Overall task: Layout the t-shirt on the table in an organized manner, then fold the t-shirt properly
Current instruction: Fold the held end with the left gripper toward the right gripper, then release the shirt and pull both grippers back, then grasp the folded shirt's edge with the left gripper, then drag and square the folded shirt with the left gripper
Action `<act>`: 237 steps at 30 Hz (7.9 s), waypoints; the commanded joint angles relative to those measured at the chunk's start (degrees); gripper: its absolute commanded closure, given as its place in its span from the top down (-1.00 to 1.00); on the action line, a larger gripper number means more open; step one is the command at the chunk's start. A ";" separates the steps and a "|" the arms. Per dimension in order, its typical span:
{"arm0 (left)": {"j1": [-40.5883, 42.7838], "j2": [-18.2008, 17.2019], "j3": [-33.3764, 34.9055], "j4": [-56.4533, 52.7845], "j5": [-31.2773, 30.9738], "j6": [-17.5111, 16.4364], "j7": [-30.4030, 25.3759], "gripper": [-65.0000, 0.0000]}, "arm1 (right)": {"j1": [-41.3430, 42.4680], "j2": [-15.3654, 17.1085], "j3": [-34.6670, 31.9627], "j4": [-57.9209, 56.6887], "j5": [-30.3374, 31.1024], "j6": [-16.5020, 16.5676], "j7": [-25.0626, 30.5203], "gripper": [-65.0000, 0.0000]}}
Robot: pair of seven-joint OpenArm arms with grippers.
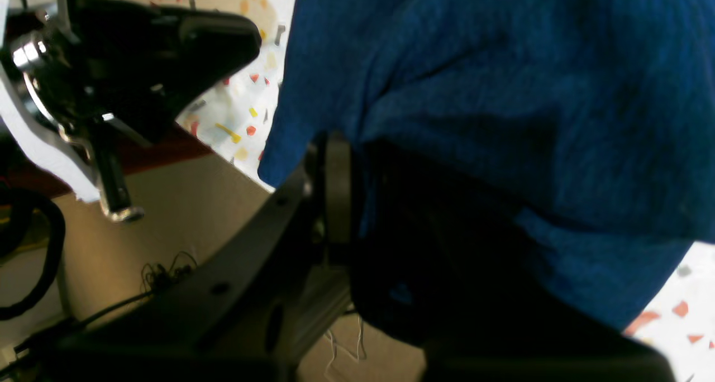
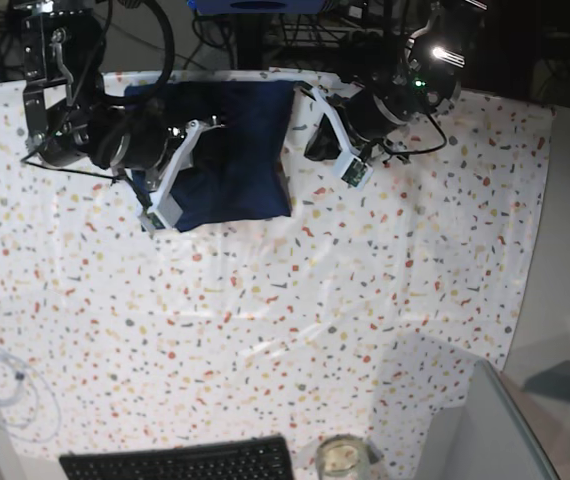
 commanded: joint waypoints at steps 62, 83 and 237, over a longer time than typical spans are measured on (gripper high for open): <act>11.10 3.21 -54.99 9.16 -0.76 -13.02 1.27 -1.00 | 1.23 9.55 -11.69 -0.99 1.09 -4.23 1.91 -0.99; 10.22 6.73 -39.61 13.20 -0.76 -13.02 2.76 -1.00 | 5.89 9.46 -21.89 3.76 1.26 -4.23 0.07 -0.99; -57.65 18.07 49.62 -38.67 21.21 -20.54 10.67 0.17 | -3.87 7.97 27.43 -13.83 1.09 7.29 7.80 -1.00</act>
